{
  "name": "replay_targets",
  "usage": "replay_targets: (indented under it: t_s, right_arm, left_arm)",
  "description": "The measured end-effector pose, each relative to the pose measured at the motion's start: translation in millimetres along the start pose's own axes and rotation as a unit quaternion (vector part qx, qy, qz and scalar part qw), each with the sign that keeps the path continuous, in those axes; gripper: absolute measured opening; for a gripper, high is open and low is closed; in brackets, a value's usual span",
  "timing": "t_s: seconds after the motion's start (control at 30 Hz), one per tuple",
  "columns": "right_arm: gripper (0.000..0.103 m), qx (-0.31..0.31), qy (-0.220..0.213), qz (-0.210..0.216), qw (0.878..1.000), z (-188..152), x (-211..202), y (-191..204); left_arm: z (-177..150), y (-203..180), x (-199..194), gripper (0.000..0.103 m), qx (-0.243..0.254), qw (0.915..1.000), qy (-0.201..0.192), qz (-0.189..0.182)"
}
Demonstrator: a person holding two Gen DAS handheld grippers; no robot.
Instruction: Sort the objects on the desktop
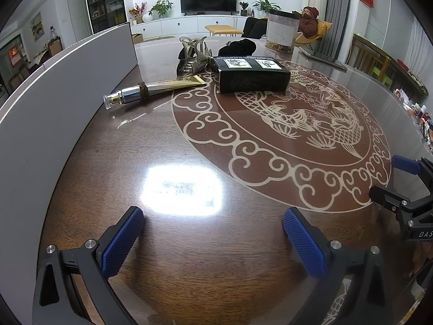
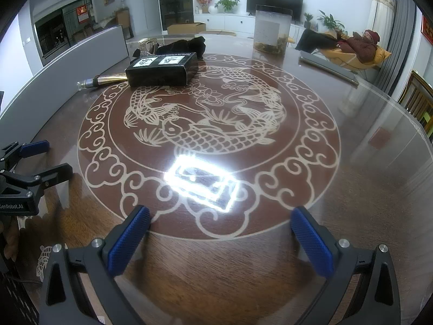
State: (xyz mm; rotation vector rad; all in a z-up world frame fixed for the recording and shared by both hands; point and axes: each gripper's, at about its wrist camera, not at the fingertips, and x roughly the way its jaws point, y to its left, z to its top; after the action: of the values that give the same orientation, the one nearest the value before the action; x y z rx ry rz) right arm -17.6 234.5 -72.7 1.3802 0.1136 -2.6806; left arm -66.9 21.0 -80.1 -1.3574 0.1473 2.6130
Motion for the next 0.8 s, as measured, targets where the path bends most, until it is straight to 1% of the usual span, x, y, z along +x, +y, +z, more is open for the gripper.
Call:
replay_targets:
  t_s: [0.8]
  right_arm:
    - [0.103, 0.0, 0.0, 0.0, 1.0, 0.1, 0.1, -0.4]
  left_arm:
    - [-1.9, -1.4, -2.8, 0.103, 0.0, 1.0, 0.001, 0.003]
